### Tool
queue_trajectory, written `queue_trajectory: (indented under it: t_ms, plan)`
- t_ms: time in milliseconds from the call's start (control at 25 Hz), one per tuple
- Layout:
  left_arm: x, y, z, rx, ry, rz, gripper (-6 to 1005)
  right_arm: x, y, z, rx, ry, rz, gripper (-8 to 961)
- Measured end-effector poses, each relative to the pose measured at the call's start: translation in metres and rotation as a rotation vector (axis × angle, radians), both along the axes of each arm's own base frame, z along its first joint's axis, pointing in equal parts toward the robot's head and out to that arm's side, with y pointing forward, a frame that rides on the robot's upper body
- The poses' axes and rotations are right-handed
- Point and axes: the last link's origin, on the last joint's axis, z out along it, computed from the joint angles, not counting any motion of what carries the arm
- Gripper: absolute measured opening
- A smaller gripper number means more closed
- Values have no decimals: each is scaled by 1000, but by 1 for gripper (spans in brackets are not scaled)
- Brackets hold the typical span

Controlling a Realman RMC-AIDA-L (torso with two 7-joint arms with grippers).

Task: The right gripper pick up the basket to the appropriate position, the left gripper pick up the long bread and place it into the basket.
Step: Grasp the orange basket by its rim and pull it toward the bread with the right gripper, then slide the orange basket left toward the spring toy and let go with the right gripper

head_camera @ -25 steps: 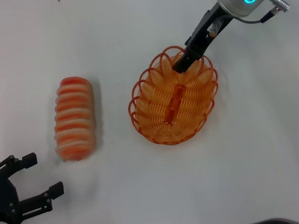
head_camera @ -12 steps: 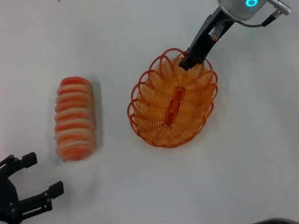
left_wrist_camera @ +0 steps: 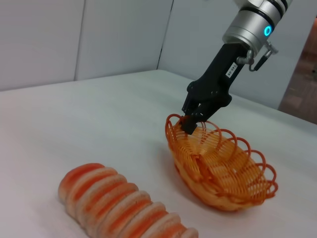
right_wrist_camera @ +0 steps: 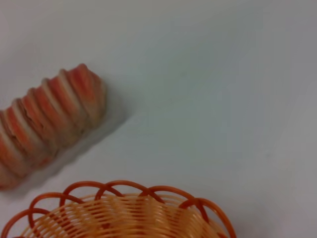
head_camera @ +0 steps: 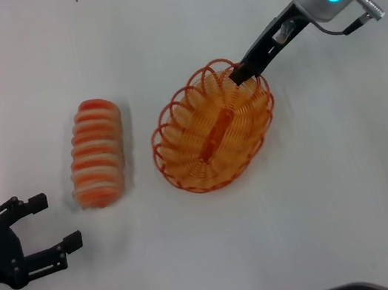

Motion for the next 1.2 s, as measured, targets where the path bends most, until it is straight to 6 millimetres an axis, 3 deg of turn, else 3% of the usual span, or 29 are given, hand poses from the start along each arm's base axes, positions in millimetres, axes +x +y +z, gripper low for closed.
queue_trajectory:
  t_ms: [400,840,1200]
  plan:
    - [1,2,1,10,-9,0,933,19,-9,31,67,225,-374,82]
    - [7,14,1,31,7,-20,933,38,-13,23,173,270,-776,78]
    - [7,14,1,32,7,-21,932,39,-18,8,192,285,-828,76]
